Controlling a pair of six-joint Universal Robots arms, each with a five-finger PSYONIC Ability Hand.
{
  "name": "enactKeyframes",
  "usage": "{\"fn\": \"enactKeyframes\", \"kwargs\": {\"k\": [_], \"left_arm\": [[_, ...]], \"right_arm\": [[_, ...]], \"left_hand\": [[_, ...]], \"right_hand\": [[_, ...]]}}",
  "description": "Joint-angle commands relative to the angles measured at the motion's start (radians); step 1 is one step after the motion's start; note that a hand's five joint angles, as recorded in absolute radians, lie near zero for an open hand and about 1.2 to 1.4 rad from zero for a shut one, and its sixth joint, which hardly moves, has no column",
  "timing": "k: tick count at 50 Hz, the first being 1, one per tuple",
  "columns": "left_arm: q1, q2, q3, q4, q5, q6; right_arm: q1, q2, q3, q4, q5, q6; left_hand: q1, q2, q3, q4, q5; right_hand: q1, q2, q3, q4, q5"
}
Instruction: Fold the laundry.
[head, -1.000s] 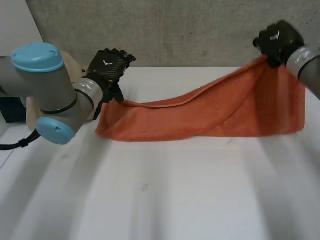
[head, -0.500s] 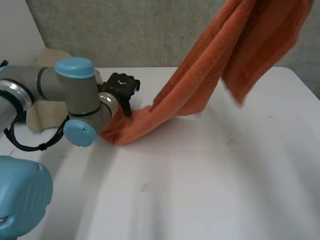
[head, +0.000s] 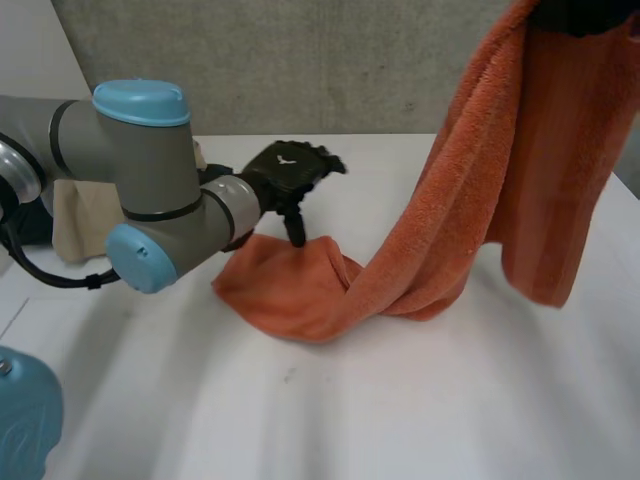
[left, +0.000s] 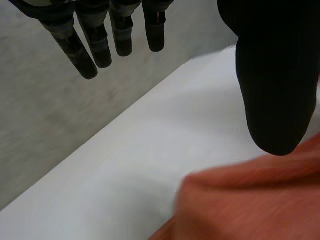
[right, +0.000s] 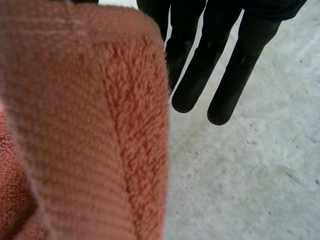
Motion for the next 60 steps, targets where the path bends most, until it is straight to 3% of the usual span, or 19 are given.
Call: {"fn": "enactKeyframes", "kwargs": {"k": [1,6,10,11,12,19,23,31,36,41,46,50,56,60], "left_arm": [[-0.084,-0.028,-0.03,-0.079,0.156,0.009],[-0.134,-0.125,0.06,-0.09,0.096,0.023],[-0.159,-0.172,0.131,-0.116,0.012,0.008],[-0.154,-0.169,0.148,-0.125,-0.025,0.0],[-0.15,-0.166,0.151,-0.129,-0.046,-0.004],[-0.032,-0.047,0.148,-0.107,-0.167,-0.044],[0.023,0.054,0.142,-0.042,-0.16,-0.101],[0.031,0.275,0.056,0.105,-0.19,-0.138],[0.025,0.364,-0.114,0.217,-0.287,-0.104],[0.001,0.412,-0.363,0.285,-0.39,-0.035],[-0.067,0.382,-0.588,0.328,-0.37,0.043],[-0.075,0.276,-0.619,0.351,-0.35,0.103],[0.003,0.19,-0.572,0.296,-0.413,0.157],[0.031,0.225,-0.593,0.28,-0.421,0.152]], "right_arm": [[0.065,-0.006,-0.041,-0.024,0.021,0.035],[0.095,-0.03,-0.047,-0.022,0.018,0.098],[0.089,-0.05,-0.031,-0.03,0.018,0.138],[0.072,-0.046,-0.023,-0.041,0.018,0.144],[0.061,-0.043,-0.018,-0.045,0.017,0.146],[-0.052,0.08,0.034,-0.1,0.023,0.109],[-0.08,0.188,-0.012,-0.131,0.075,0.058],[-0.039,0.41,-0.28,-0.151,0.277,-0.012],[0.013,0.465,-0.296,-0.163,0.307,-0.048],[0.029,0.476,-0.157,-0.16,0.305,-0.091],[0.044,0.479,0.113,-0.177,0.285,-0.179],[0.043,0.494,0.276,-0.2,0.271,-0.25],[0.032,0.49,0.419,-0.263,0.271,-0.269],[0.026,0.465,0.479,-0.291,0.273,-0.25]], "left_hand": [[-0.063,-0.055,-0.059,-0.05,-0.054],[-0.063,-0.055,-0.059,-0.05,-0.054],[0.643,0.651,0.647,0.656,0.652],[1.122,1.13,1.126,1.135,1.131],[1.159,1.166,1.162,1.171,1.168],[1.159,1.167,1.162,1.172,1.168],[1.159,1.167,1.162,1.172,1.168],[1.159,1.167,1.162,1.172,1.168],[1.159,1.167,1.162,1.172,1.168],[1.159,1.167,1.162,1.172,1.168],[1.153,1.161,1.157,1.166,1.163],[0.916,0.924,0.92,0.929,0.925],[0.828,0.835,0.831,0.841,0.837],[0.45,0.457,0.453,0.463,0.459]], "right_hand": [[0.262,0.222,0.209,0.201,0.243],[0.262,0.222,0.209,0.201,0.243],[0.262,0.222,0.209,0.201,0.243],[0.262,0.222,0.209,0.201,0.243],[0.262,0.222,0.209,0.201,0.243],[0.262,0.222,0.209,0.201,0.243],[0.262,0.222,0.209,0.201,0.243],[0.262,0.222,0.209,0.201,0.243],[0.262,0.222,0.209,0.201,0.243],[0.262,0.222,0.209,0.201,0.243],[0.262,0.222,0.209,0.201,0.243],[0.262,0.222,0.209,0.201,0.243],[0.262,0.222,0.209,0.201,0.243],[0.262,0.222,0.209,0.201,0.243]]}}
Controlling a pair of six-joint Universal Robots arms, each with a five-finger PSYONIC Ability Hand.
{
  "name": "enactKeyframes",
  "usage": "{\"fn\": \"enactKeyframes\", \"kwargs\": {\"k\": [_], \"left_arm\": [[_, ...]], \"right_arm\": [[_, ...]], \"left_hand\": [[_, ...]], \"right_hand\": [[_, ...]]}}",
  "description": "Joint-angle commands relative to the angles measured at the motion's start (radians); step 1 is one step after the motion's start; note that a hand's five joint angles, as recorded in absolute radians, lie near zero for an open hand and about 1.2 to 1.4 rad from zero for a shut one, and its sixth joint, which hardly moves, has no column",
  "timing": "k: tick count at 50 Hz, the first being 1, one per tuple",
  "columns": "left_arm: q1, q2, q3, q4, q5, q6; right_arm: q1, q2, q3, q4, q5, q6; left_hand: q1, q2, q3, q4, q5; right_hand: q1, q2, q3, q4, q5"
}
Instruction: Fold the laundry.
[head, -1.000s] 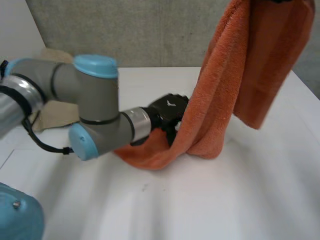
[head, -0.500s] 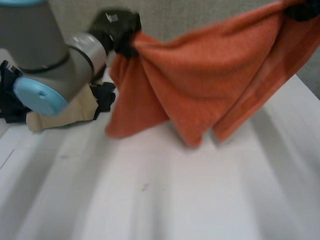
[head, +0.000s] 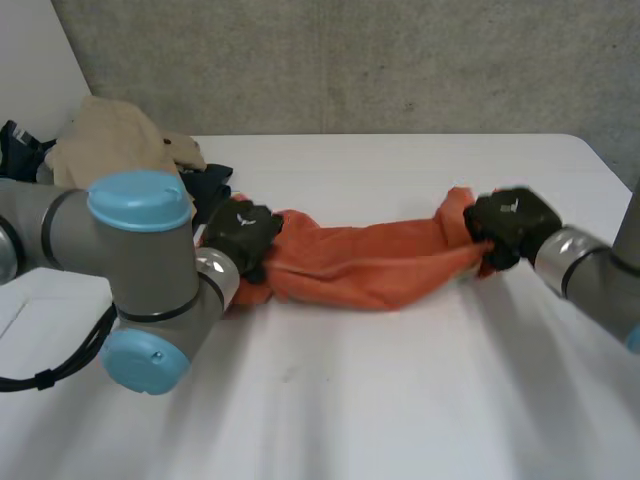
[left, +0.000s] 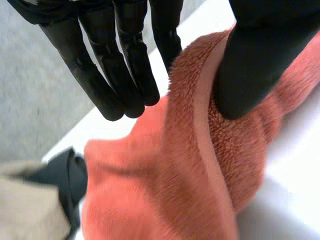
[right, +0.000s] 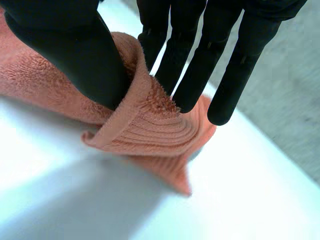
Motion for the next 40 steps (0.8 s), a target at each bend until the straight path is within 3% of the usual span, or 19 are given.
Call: {"fn": "enactKeyframes", "kwargs": {"k": [1,7,19,31,34,35,36,40], "left_arm": [[0.073,0.011,-0.006,-0.037,-0.025,0.014],[0.091,0.025,-0.082,-0.008,-0.006,0.023],[0.12,0.053,-0.148,0.047,0.043,0.026],[0.102,-0.016,-0.067,-0.071,0.141,-0.015],[0.105,-0.055,-0.027,-0.071,0.136,-0.017],[0.107,-0.065,-0.015,-0.073,0.132,-0.017],[0.113,-0.076,0.012,-0.077,0.118,-0.015],[0.131,-0.032,0.043,-0.137,0.054,-0.023]], "right_arm": [[-0.021,-0.047,0.126,-0.062,0.001,0.028],[-0.038,-0.062,0.166,-0.087,0.001,0.055],[-0.049,-0.045,0.156,-0.094,0.008,0.052],[-0.066,-0.056,0.157,-0.091,0.008,0.051],[-0.069,-0.059,0.156,-0.082,0.009,0.051],[-0.07,-0.061,0.154,-0.08,0.008,0.051],[-0.073,-0.068,0.149,-0.074,0.008,0.051],[-0.092,-0.11,0.114,-0.038,0.011,0.039]], "left_hand": [[-0.316,-0.332,-0.335,-0.333,-0.334],[-0.423,-0.439,-0.442,-0.44,-0.441],[-0.417,-0.433,-0.436,-0.435,-0.435],[-0.423,-0.439,-0.442,-0.44,-0.441],[-0.157,-0.174,-0.176,-0.175,-0.176],[0.074,0.058,0.055,0.056,0.056],[0.524,0.507,0.505,0.506,0.505],[0.528,0.512,0.509,0.511,0.51]], "right_hand": [[0.262,0.222,0.209,0.198,0.232],[0.262,0.222,0.209,0.198,0.232],[0.262,0.222,0.209,0.198,0.232],[0.262,0.222,0.209,0.198,0.232],[0.262,0.222,0.209,0.198,0.232],[0.262,0.222,0.209,0.198,0.232],[0.262,0.222,0.209,0.198,0.232],[0.262,0.222,0.209,0.198,0.232]]}}
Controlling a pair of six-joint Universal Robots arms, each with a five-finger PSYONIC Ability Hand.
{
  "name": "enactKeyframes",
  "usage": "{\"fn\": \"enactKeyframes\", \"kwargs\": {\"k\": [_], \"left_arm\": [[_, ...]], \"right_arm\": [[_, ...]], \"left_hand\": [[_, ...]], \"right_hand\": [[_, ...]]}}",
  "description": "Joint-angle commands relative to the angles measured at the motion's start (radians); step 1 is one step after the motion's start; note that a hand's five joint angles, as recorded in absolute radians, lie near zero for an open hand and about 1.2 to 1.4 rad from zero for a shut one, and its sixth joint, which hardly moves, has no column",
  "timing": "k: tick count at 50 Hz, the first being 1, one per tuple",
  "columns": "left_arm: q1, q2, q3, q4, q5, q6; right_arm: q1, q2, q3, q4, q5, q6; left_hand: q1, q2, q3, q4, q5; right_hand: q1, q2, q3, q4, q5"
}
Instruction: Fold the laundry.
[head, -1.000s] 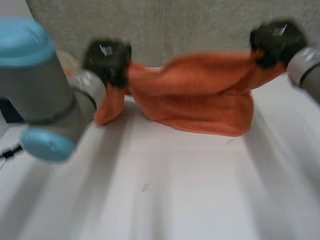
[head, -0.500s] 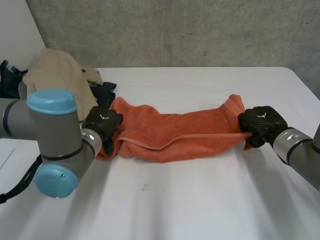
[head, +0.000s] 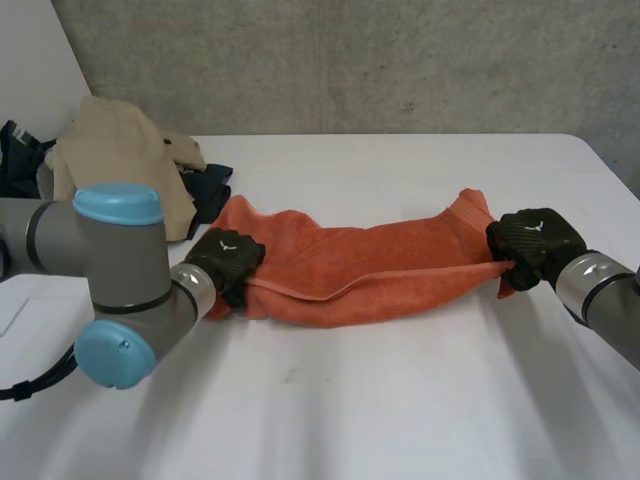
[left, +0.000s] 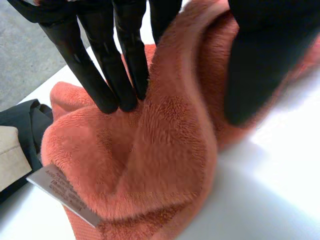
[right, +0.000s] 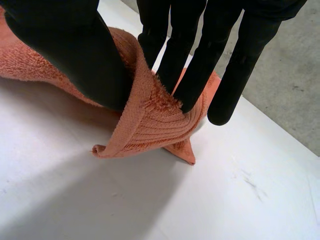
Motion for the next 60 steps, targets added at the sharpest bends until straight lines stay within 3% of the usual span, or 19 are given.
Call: {"fn": "enactKeyframes", "kwargs": {"k": [1,8,13,21,27,30,34,38,44,51,60], "left_arm": [[0.022,0.047,0.064,-0.072,-0.084,-0.004],[0.005,0.454,0.088,-0.196,-0.066,-0.001],[0.005,0.596,0.174,-0.339,-0.054,0.019],[0.012,0.539,0.274,-0.626,-0.018,0.102],[0.022,0.304,0.329,-0.61,-0.02,0.14],[0.019,0.199,0.381,-0.595,-0.031,0.139],[0.009,0.036,0.527,-0.558,-0.05,0.154],[0.0,-0.073,0.741,-0.494,-0.084,0.185],[0.003,-0.044,0.973,-0.253,-0.101,0.174],[0.008,0.11,0.866,0.083,-0.038,0.149],[0.04,0.202,0.57,0.118,-0.034,0.111]], "right_arm": [[-0.025,-0.062,-0.051,0.062,0.006,-0.018],[-0.043,-0.252,-0.251,0.373,0.049,-0.113],[-0.048,-0.34,-0.433,0.579,0.067,-0.124],[-0.078,-0.301,-0.628,0.856,0.064,-0.191],[-0.008,-0.143,-0.609,0.941,0.087,-0.3],[0.009,-0.075,-0.599,0.929,0.112,-0.326],[0.029,0.054,-0.635,0.793,0.172,-0.314],[0.029,0.154,-0.73,0.549,0.215,-0.259],[0.008,0.203,-0.928,0.13,0.233,-0.127],[0.011,0.174,-1.053,-0.096,0.273,0.048],[0.012,0.138,-0.949,-0.001,0.236,0.08]], "left_hand": [[0.46,0.495,0.497,0.493,0.5],[0.46,0.495,0.497,0.493,0.5],[0.46,0.495,0.497,0.493,0.5],[0.46,0.495,0.497,0.493,0.5],[0.46,0.495,0.497,0.493,0.5],[0.46,0.495,0.497,0.493,0.5],[0.46,0.495,0.497,0.493,0.5],[0.46,0.495,0.497,0.493,0.5],[0.46,0.495,0.497,0.493,0.5],[0.46,0.495,0.497,0.493,0.5],[0.46,0.495,0.497,0.493,0.5]], "right_hand": [[0.262,0.222,0.209,0.198,0.232],[0.262,0.222,0.209,0.198,0.232],[0.262,0.222,0.209,0.198,0.232],[0.262,0.222,0.209,0.198,0.232],[0.262,0.222,0.209,0.198,0.232],[0.262,0.222,0.209,0.198,0.232],[0.262,0.222,0.209,0.198,0.232],[0.262,0.222,0.209,0.198,0.232],[0.262,0.222,0.209,0.198,0.232],[0.262,0.222,0.209,0.198,0.232],[0.262,0.222,0.209,0.198,0.232]]}}
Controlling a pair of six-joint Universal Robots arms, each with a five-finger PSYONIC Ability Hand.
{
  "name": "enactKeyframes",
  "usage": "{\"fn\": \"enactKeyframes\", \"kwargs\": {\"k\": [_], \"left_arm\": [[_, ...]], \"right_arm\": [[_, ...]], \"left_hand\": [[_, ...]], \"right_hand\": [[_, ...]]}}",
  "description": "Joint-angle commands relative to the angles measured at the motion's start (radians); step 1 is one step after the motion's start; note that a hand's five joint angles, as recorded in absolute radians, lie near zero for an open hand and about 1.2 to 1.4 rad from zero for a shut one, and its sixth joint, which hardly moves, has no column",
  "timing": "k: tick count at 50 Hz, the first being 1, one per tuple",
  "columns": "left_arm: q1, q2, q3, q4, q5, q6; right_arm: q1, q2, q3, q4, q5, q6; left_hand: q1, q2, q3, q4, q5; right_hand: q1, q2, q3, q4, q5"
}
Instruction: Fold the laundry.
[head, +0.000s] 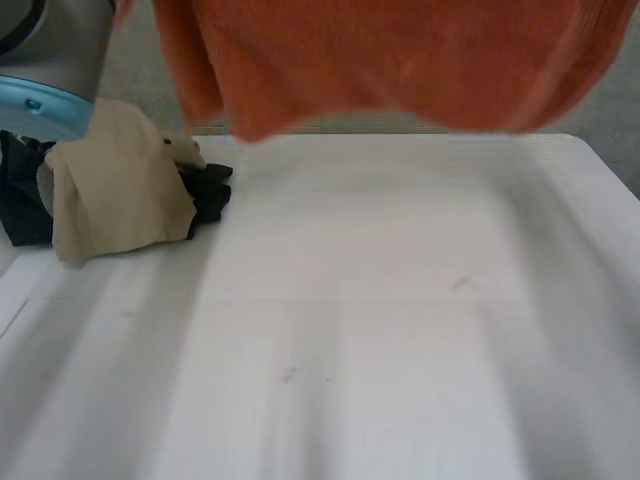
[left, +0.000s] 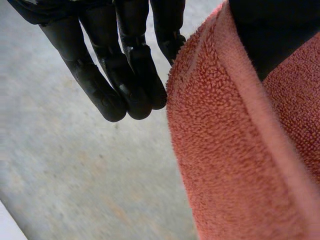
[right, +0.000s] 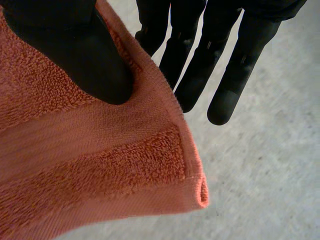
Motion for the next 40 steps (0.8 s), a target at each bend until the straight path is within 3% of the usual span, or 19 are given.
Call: {"fn": "enactKeyframes", "kwargs": {"k": [1,9,17,20,23,24,26,36,40], "left_arm": [[0.03,0.06,-0.289,0.008,0.005,-0.031],[0.053,-0.013,-0.555,0.008,0.005,-0.025],[0.09,-0.185,-0.623,0.034,-0.001,0.055],[0.103,-0.222,-0.623,0.031,-0.006,0.098],[0.116,-0.248,-0.629,0.025,-0.024,0.152],[0.119,-0.25,-0.632,0.025,-0.033,0.168],[0.119,-0.25,-0.637,0.026,-0.044,0.176],[0.133,-0.216,-0.683,0.045,-0.087,0.17],[0.142,-0.173,-0.747,0.048,-0.079,0.176]], "right_arm": [[0.002,-0.053,0.164,0.125,-0.051,0.034],[-0.012,-0.113,0.579,0.112,-0.177,0.034],[-0.042,-0.052,0.851,0.006,-0.232,-0.041],[-0.05,-0.038,0.879,-0.005,-0.229,-0.057],[-0.061,-0.032,0.899,0.0,-0.23,-0.067],[-0.064,-0.034,0.902,0.006,-0.227,-0.067],[-0.064,-0.035,0.904,0.012,-0.227,-0.066],[-0.079,-0.048,0.91,0.077,-0.224,-0.066],[-0.088,-0.051,0.91,0.093,-0.224,-0.066]], "left_hand": [[0.24,0.2,0.209,0.197,0.243],[0.159,0.119,0.127,0.116,0.162],[0.062,0.022,0.03,0.018,0.065],[-0.032,-0.072,-0.064,-0.075,-0.029],[-0.261,-0.301,-0.292,-0.304,-0.258],[-0.427,-0.467,-0.459,-0.47,-0.424],[-0.513,-0.554,-0.545,-0.557,-0.511],[-0.587,-0.627,-0.619,-0.63,-0.584],[-0.459,-0.499,-0.491,-0.502,-0.456]], "right_hand": [[0.262,0.222,0.207,0.198,0.213],[0.262,0.222,0.207,0.198,0.213],[0.262,0.222,0.207,0.198,0.213],[0.262,0.222,0.207,0.198,0.213],[0.262,0.222,0.207,0.198,0.213],[0.262,0.222,0.207,0.198,0.213],[0.262,0.222,0.207,0.198,0.213],[0.262,0.222,0.207,0.198,0.213],[0.262,0.222,0.207,0.198,0.213]]}}
